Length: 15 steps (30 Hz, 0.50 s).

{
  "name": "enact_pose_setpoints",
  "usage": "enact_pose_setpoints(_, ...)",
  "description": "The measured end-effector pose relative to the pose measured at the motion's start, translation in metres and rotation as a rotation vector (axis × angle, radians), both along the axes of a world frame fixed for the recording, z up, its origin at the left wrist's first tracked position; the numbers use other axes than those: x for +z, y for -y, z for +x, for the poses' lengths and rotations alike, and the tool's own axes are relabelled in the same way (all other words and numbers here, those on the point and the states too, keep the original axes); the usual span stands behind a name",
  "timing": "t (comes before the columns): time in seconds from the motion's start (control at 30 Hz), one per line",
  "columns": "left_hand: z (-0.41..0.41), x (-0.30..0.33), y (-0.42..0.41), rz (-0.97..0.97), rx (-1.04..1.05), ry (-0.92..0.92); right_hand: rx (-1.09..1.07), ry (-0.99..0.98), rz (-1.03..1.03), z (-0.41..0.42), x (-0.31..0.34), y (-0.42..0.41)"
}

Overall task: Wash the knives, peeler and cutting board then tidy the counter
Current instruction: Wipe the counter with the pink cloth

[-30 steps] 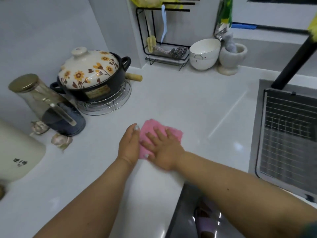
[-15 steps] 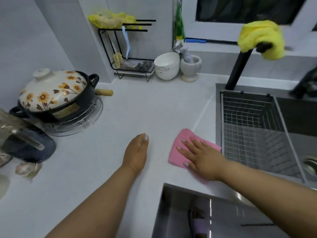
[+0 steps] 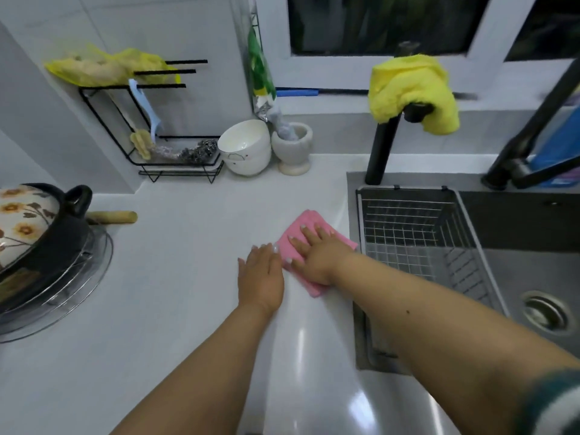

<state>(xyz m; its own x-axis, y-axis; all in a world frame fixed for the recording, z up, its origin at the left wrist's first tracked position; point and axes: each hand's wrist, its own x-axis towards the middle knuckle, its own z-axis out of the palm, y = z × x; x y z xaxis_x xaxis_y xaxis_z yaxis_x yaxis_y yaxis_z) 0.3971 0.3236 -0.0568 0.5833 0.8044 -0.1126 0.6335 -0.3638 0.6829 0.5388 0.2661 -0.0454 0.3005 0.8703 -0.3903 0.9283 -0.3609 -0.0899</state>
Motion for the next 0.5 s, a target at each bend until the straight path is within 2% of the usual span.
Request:
enact_pose_setpoints(0.33,0.090,-0.020,-0.028,0.245,-0.065,-0.228,-0.075,0.024,-0.038,0.134,0.002,-0.072)
enact_pose_setpoints(0.5,0.089,-0.026,-0.027,0.292,-0.026,-0.146,-0.135,0.050,-0.031,0.187,-0.002,-0.105)
